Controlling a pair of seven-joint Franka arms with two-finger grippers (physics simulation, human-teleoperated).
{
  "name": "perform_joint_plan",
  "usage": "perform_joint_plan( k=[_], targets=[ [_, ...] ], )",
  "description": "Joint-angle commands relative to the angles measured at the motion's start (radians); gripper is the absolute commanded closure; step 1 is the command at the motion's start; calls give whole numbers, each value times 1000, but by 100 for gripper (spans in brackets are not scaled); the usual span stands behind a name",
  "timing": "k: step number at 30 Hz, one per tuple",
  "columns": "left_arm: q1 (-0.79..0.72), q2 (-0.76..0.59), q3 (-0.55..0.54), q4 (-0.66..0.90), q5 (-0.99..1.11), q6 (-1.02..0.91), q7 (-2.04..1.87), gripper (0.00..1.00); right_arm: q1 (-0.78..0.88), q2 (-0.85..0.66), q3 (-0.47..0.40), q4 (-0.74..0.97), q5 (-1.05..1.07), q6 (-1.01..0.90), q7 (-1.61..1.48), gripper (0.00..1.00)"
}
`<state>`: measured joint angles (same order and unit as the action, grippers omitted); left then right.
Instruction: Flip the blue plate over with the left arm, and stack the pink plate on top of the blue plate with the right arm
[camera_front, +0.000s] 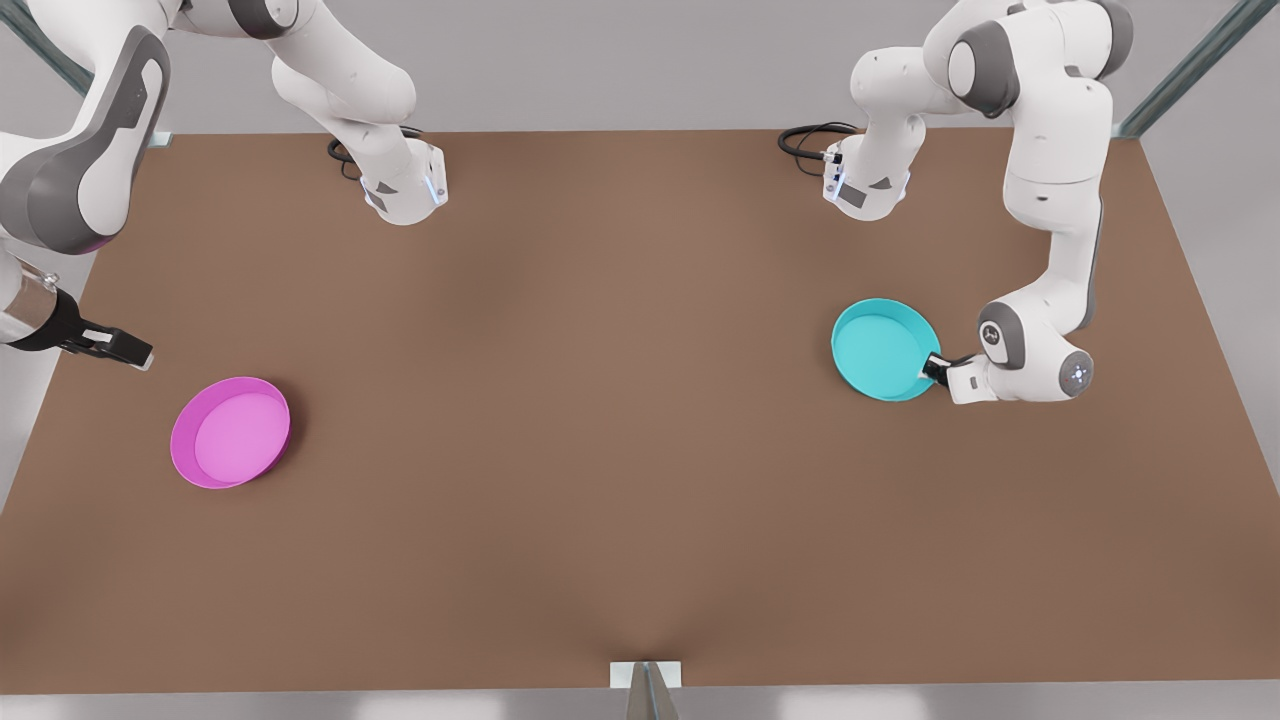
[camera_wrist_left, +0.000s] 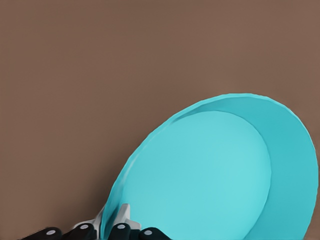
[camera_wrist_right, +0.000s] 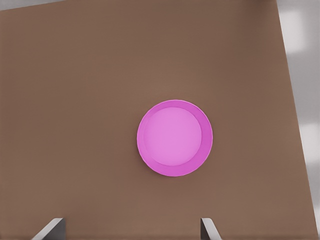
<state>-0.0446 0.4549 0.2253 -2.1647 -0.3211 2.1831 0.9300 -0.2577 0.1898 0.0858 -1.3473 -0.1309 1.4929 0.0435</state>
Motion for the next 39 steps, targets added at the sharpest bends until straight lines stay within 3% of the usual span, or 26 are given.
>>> perform_joint_plan(
  k=[1, 6, 7, 13, 15, 20, 23, 26, 27, 29, 32, 35, 36, 39],
  targets=[
    [0, 1, 0, 0, -4, -2, 36, 78, 0, -1, 0, 0, 1, 0, 1, 0],
    [-9, 5, 0, 0, -4, -9, 27, 67, 0, -1, 0, 0, 1, 0, 1, 0],
    [-11, 4, 0, 0, -4, -9, 20, 79, 0, -1, 0, 0, 1, 0, -1, 0],
    [-35, -51, 3, 43, 11, -57, -80, 79, 0, -1, 0, 0, 1, 0, 1, 0],
    [-66, -79, 3, 203, 146, -219, -292, 79, 0, -1, 0, 0, 1, 0, 1, 0],
    [-204, -70, 2, 638, 158, -465, -991, 79, 0, -1, 0, 0, 1, -2, -1, 0],
    [-342, -41, 5, 804, 162, -482, -1338, 79, 0, -1, 0, 0, 1, 0, -1, 0],
    [-508, 59, 11, 977, 303, -474, -1757, 79, 0, -1, 0, 0, 1, -2, -1, 0],
    [-563, 79, 58, 993, 307, -470, -1812, 79, 0, -1, 0, 0, 1, 0, -1, 0],
    [-807, 160, 368, 1042, 298, -430, -1812, 79, 0, -1, 0, 2, 1, 0, -1, 0],
    [-1097, 289, 695, 1011, 295, -319, -1804, 79, 0, -1, 0, 2, 1, 0, -1, 0],
    [-1456, 378, 922, 715, 307, 18, -1829, 79, 0, -1, 0, 0, 1, -2, -1, 0],
    [-1514, 432, 967, 698, 359, 24, -1830, 79, 0, -1, 0, 0, 1, -2, -1, 0],
    [-1591, 488, 968, 649, 585, 15, -2028, 79, 0, -1, 0, 0, 1, -2, -1, 0]
  ],
)
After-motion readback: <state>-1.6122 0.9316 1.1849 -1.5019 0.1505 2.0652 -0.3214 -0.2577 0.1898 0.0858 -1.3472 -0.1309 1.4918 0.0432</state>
